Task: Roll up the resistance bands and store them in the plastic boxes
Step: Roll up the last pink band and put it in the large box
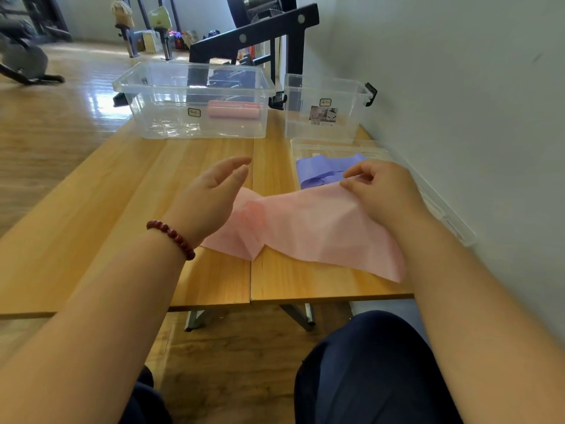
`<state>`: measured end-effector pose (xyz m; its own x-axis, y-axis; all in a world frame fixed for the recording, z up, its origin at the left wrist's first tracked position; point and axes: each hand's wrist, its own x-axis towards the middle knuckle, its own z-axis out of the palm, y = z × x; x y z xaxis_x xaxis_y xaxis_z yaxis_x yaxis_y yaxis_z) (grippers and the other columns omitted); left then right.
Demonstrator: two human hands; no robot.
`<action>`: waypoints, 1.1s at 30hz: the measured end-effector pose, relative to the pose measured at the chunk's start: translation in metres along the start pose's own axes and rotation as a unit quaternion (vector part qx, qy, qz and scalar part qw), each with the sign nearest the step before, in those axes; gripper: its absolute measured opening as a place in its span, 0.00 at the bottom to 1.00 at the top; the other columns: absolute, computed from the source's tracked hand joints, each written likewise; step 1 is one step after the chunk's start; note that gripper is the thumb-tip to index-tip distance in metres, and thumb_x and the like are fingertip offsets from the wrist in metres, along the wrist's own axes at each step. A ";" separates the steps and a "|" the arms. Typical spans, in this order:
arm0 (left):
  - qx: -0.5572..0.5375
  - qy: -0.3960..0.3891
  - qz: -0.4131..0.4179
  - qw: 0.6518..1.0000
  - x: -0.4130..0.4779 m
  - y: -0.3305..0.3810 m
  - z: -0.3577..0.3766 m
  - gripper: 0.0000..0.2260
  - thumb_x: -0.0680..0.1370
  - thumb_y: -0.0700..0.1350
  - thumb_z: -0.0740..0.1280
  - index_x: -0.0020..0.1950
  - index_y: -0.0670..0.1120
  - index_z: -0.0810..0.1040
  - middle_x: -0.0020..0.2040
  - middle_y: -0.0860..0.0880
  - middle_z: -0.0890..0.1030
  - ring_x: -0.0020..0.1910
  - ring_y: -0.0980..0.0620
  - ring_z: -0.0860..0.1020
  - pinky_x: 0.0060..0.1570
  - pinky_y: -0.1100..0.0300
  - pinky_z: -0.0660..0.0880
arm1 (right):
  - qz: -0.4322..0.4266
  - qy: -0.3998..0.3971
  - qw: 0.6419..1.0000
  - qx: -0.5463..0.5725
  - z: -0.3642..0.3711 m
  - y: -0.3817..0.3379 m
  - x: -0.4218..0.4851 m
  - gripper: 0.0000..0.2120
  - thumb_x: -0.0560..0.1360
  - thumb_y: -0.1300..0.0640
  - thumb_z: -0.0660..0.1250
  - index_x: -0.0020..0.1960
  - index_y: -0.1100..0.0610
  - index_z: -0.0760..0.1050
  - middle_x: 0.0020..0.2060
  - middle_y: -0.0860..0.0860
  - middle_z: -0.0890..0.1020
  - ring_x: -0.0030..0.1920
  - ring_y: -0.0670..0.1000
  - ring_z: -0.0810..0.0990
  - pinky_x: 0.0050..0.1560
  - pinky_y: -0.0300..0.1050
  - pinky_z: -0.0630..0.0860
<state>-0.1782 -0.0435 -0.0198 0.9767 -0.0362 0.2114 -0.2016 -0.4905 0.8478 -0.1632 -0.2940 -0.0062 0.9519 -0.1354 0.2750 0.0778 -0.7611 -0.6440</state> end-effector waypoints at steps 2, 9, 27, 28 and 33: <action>0.111 0.034 -0.001 0.993 0.005 -0.009 -0.004 0.15 0.84 0.49 0.57 0.70 0.53 0.73 0.72 0.56 0.69 0.70 0.53 0.67 0.68 0.58 0.62 | -0.015 0.017 0.999 -0.043 0.000 0.005 0.004 0.05 0.78 0.56 0.67 0.50 0.53 0.82 0.45 0.49 0.80 0.51 0.51 0.78 0.46 0.40 0.67; 0.304 0.040 -0.110 0.945 0.009 -0.037 -0.016 0.18 0.81 0.47 0.60 0.71 0.51 0.72 0.70 0.46 0.70 0.68 0.41 0.69 0.61 0.48 0.70 | -0.009 -0.016 0.986 -0.166 0.010 -0.002 0.002 0.13 0.79 0.51 0.64 0.62 0.51 0.79 0.66 0.53 0.77 0.68 0.55 0.72 0.62 0.51 0.69; 0.158 0.118 0.026 0.980 -0.005 -0.019 -0.024 0.11 0.79 0.42 0.65 0.61 0.49 0.79 0.55 0.51 0.79 0.50 0.53 0.76 0.48 0.59 0.73 | -0.136 -0.049 0.989 0.034 0.044 -0.043 -0.038 0.15 0.78 0.50 0.67 0.63 0.52 0.78 0.58 0.47 0.80 0.58 0.45 0.75 0.57 0.37 0.68; 0.125 0.111 0.041 0.985 -0.007 -0.015 -0.025 0.12 0.78 0.42 0.67 0.60 0.51 0.79 0.55 0.53 0.80 0.51 0.54 0.77 0.52 0.58 0.74 | -0.144 -0.046 0.988 0.045 0.045 -0.046 -0.037 0.15 0.78 0.50 0.68 0.64 0.51 0.77 0.57 0.46 0.79 0.57 0.43 0.74 0.56 0.36 0.68; 0.023 0.074 0.089 0.993 -0.015 -0.007 -0.026 0.12 0.76 0.43 0.71 0.52 0.59 0.78 0.49 0.64 0.78 0.51 0.60 0.78 0.50 0.65 0.76 | -0.182 -0.036 0.977 0.102 0.047 -0.058 -0.021 0.24 0.76 0.51 0.71 0.70 0.47 0.70 0.61 0.42 0.69 0.60 0.39 0.67 0.56 0.24 0.63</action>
<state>-0.1933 -0.0172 -0.0167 0.9042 0.0010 0.4272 -0.3626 -0.5270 0.7686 -0.1741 -0.2176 -0.0083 0.8683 0.1714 0.4654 0.4651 -0.6074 -0.6441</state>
